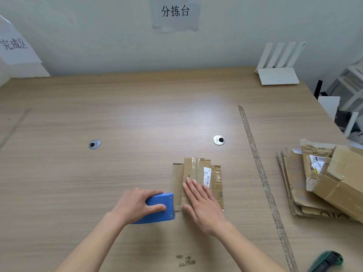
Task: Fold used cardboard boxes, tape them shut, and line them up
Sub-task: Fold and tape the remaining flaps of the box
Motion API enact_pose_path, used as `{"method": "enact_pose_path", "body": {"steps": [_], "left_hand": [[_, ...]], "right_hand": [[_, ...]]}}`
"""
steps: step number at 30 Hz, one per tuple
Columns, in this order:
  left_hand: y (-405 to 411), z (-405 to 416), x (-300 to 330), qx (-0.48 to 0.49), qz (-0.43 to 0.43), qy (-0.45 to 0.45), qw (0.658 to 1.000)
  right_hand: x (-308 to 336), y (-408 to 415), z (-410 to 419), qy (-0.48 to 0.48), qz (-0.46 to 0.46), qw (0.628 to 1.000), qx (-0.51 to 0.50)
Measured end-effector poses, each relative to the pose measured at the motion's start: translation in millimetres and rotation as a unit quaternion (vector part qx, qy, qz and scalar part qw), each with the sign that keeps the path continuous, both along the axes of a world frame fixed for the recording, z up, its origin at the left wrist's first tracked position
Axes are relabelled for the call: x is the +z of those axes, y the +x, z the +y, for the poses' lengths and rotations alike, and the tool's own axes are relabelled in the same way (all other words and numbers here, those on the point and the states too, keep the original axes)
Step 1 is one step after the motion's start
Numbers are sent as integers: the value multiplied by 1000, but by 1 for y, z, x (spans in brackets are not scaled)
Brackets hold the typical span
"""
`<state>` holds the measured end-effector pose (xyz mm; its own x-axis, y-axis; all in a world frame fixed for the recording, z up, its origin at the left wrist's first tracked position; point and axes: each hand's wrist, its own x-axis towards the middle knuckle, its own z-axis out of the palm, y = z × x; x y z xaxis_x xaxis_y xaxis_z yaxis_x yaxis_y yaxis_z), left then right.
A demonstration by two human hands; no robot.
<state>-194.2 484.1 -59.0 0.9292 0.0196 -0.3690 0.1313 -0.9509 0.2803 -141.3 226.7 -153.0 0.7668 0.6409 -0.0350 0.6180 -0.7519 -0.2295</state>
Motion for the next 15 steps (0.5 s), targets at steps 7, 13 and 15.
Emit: {"method": "enact_pose_path", "body": {"steps": [7,13,15], "left_hand": [[3,20,3,-9,13,80,997],[8,3,-25,-31,-6,131,991],[11,-4,-32,-38,-18,133,990]], "right_hand": [[4,0,2,-10,33,999,-18],[5,-4,7,35,22,998,-52],[6,-5,9,42,17,997,-59]]}}
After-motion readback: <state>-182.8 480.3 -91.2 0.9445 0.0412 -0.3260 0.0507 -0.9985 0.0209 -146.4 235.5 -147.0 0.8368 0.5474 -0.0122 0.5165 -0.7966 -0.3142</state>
